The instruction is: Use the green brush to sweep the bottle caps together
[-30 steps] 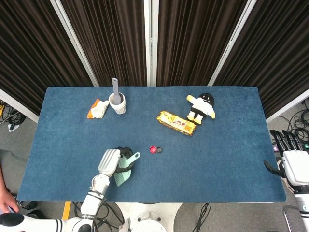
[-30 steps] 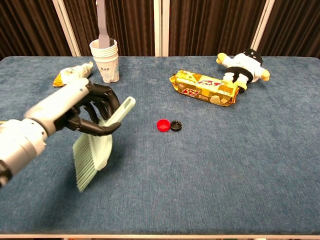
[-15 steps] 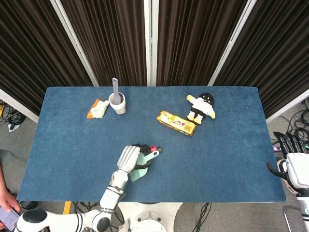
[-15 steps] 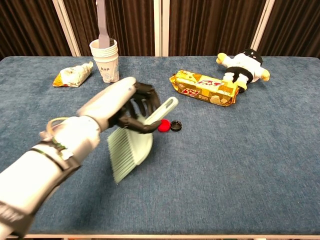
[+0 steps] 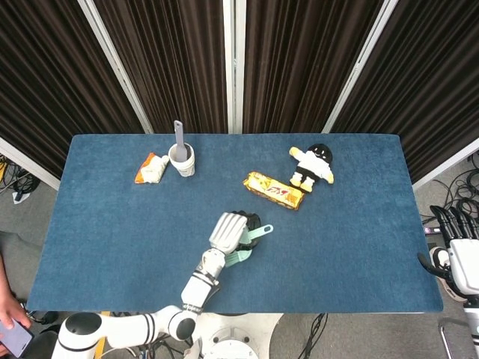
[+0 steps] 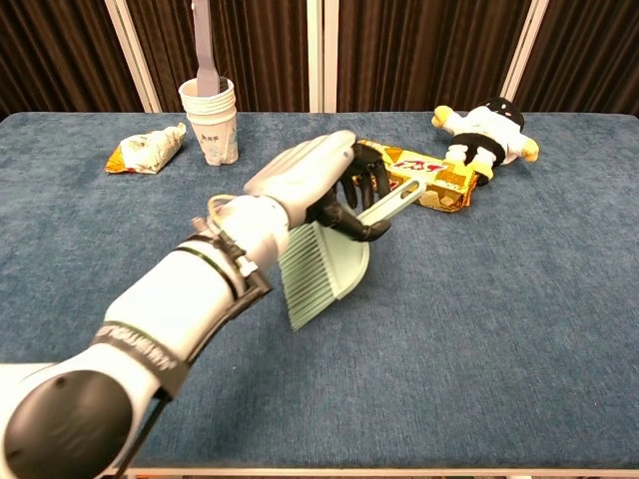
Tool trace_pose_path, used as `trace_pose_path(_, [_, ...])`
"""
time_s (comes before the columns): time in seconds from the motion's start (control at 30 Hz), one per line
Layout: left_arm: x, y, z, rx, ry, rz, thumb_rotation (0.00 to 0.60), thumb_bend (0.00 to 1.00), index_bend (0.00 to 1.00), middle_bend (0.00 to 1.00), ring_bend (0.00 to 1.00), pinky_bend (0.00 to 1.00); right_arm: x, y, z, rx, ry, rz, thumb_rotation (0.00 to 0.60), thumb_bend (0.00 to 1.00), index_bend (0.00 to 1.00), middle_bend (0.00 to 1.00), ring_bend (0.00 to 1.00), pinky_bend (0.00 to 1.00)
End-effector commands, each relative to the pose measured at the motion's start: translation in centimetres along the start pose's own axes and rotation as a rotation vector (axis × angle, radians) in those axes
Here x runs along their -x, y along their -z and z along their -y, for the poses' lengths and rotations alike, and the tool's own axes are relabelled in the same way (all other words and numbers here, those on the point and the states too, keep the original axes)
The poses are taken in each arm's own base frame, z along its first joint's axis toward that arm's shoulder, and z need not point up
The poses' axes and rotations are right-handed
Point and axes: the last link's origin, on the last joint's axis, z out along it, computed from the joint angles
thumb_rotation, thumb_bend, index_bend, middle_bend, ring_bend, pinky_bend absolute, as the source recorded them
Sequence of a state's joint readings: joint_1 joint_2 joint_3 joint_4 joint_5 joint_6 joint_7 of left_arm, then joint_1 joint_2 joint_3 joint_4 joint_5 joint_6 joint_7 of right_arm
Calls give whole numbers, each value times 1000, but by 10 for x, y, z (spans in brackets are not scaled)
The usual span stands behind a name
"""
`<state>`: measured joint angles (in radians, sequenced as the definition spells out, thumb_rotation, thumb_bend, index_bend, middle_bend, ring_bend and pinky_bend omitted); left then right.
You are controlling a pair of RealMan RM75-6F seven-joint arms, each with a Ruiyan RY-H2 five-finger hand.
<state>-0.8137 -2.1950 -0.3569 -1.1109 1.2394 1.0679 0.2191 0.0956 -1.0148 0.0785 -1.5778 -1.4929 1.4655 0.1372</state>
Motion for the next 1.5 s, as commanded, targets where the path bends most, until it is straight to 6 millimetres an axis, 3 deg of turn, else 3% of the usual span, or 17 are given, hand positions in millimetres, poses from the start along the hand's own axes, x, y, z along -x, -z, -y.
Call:
trace_pose_path(0.03, [2, -13, -9, 7, -13, -9, 600, 408, 549, 595, 467, 241, 0, 0, 0, 1, 0, 0, 600, 147, 3, 90, 0, 0])
trace_pose_path(0.33, [-1, -43, -16, -22, -23, -12, 600, 407, 550, 595, 467, 242, -3, 4, -2, 13, 3, -5, 600, 146, 3, 90, 0, 0])
trace_pose_path(0.5, [-8, -50, -17, -35, 5, -28, 600, 407, 549, 595, 467, 242, -3, 5, -2, 17, 2, -9, 600, 145, 3, 90, 0, 0])
trace_pose_path(0.6, [-20, -48, -7, -34, -8, -53, 600, 406, 549, 594, 467, 242, -4, 5, -3, 15, 1, -15, 600, 146, 3, 90, 0, 0])
trace_pose_path(0.8, [-67, -24, 36, -2, -79, -94, 600, 408, 547, 591, 467, 243, -2, 4, -2, 2, -11, -16, 600, 146, 3, 90, 0, 0])
trace_pose_path(1.0, [-110, 12, 100, -43, -321, -35, 600, 409, 545, 587, 467, 239, -2, 3, -1, -14, -15, -21, 600, 145, 3, 90, 0, 0])
trace_pose_path(1.13, [-114, 21, 132, -72, -481, 113, 600, 398, 544, 585, 467, 239, 2, 1, 3, -32, -23, -15, 600, 146, 3, 90, 0, 0])
trace_pose_path(1.33, [-104, 17, 155, -111, -615, 250, 600, 378, 521, 565, 436, 237, 3, 2, 6, -35, -24, -16, 600, 146, 3, 90, 0, 0])
trace_pose_path(1.43, [-99, 16, 154, -134, -565, 291, 600, 245, 422, 469, 378, 237, 1, 4, 5, -28, -21, -19, 600, 146, 3, 90, 0, 0])
trace_pose_path(1.5, [-100, 16, 151, -141, -521, 296, 600, 153, 275, 333, 288, 237, 1, 5, 5, -24, -21, -19, 600, 146, 3, 90, 0, 0])
